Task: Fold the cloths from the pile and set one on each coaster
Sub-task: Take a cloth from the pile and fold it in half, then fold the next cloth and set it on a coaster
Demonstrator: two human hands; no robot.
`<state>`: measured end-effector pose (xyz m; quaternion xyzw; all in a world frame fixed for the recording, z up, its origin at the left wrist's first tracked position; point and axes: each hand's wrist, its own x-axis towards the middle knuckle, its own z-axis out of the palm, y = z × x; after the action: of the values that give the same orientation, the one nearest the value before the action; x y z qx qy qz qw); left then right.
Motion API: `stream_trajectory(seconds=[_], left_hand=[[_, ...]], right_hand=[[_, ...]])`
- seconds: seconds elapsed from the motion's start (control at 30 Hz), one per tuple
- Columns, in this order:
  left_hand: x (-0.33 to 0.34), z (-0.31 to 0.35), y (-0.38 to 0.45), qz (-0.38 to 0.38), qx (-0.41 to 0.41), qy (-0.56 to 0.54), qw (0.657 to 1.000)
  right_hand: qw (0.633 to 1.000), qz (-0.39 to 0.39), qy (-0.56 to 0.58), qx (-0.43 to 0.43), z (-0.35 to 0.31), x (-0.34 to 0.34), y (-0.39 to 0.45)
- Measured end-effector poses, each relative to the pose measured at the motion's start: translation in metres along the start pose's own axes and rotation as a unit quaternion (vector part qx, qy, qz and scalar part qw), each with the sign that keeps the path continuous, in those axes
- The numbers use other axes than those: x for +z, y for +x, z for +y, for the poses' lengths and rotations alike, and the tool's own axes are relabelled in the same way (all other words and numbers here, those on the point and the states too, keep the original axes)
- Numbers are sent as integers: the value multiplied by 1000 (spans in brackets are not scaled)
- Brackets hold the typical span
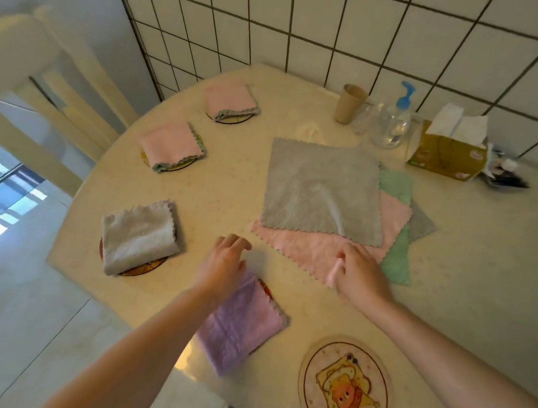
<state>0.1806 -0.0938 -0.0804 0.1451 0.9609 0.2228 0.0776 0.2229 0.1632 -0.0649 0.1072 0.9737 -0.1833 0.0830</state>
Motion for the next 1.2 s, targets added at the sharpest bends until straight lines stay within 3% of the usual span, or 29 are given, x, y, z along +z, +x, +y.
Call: stream_trajectory(seconds=[0.2, 0.37, 0.63, 0.7, 0.83, 1.0, 1.1, 1.2], left_hand=[[25, 31, 78, -80, 118, 53, 988], [42, 36, 118, -104, 156, 130, 974], [45, 31, 140, -26, 225, 222, 948], [41, 30, 142, -16, 202, 202, 958], [20, 38, 152, 66, 70, 52, 994], [-21, 65, 153, 168, 18, -100, 980], [-41, 92, 118, 226, 44, -100, 968], [-36, 111, 66, 225, 66, -129, 964]], right_hand=[[990, 12, -138, 24, 35, -4, 57], [971, -19, -237, -4, 49, 1, 79], [978, -7, -209, -17, 55, -7, 99], [985, 32, -170, -14, 53, -17, 101], [987, 68, -127, -66, 59, -45, 112], [979, 3, -117, -167, 64, -88, 107], [961, 98, -119, -229, 74, -113, 88], [936, 197, -116, -268, 92, -129, 41]])
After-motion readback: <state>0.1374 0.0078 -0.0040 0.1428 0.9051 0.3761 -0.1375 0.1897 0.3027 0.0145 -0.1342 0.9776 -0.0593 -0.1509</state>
